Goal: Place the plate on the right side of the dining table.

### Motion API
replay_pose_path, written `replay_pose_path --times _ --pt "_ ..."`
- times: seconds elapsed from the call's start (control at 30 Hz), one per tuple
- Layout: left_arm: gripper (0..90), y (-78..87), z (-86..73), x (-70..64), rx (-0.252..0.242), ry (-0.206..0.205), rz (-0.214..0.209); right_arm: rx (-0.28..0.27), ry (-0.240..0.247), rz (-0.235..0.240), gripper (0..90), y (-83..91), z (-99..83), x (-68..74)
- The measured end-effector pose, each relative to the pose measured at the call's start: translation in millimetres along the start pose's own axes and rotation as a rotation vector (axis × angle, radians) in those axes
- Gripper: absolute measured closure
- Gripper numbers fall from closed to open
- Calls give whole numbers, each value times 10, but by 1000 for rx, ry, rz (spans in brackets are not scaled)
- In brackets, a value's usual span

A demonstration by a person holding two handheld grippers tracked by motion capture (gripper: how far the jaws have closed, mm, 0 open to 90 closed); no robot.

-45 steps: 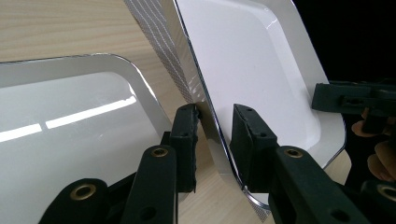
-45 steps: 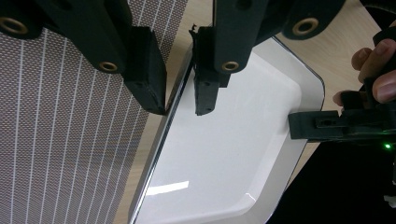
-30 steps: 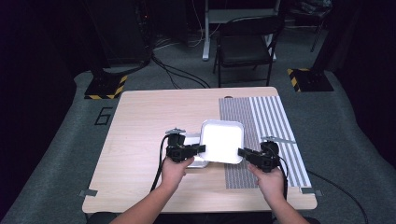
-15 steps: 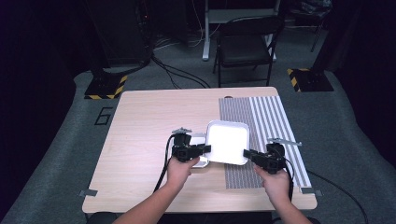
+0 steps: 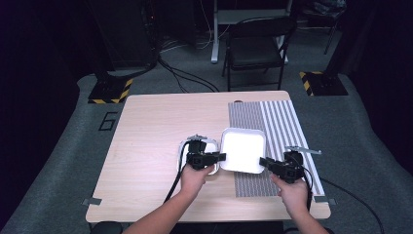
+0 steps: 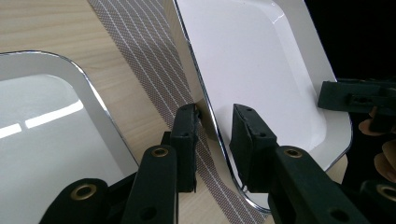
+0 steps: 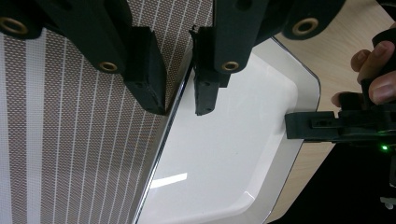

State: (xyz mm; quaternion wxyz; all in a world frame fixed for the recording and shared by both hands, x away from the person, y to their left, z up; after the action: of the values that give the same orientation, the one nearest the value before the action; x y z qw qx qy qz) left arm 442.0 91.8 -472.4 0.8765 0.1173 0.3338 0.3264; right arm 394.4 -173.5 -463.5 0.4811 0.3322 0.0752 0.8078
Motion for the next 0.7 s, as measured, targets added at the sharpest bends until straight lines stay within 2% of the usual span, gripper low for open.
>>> replay_pose_path --times 0.1,0.13,0.17,0.27,0.63,0.67,0.7 --pt "705 -37 -3 -13 7 -12 -4 1 -1 -9 737 36 0 -37" --pt "705 -48 -7 -30 5 2 -6 1 -1 -9 737 36 0 -37" --pt "705 -62 -8 -33 8 -9 -7 1 -2 -11 737 42 1 -43" --pt "706 -98 -14 -62 8 2 -12 0 -4 -16 738 68 2 -83" --pt "706 -229 -40 -136 23 -3 -22 1 -15 -34 739 151 -30 -200" --pt "706 -244 -40 -137 23 -13 -22 1 -17 -34 739 159 -31 -208" --pt "706 -256 -43 -148 23 -4 -24 -3 -17 -38 739 164 -32 -220"
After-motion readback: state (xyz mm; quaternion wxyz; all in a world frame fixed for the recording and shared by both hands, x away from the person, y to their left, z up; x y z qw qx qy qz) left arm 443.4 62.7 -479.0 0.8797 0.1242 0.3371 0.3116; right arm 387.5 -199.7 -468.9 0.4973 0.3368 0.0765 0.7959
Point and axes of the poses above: each handheld gripper's, and its own axes: y roughly backward along the jaws, z roughly out of its top, x roughly to its left, the point moved 3 cm from there along -y, roughly forward along the jaws, and after that the axes turned 8 degrees about -x, right-handed, at the moved point
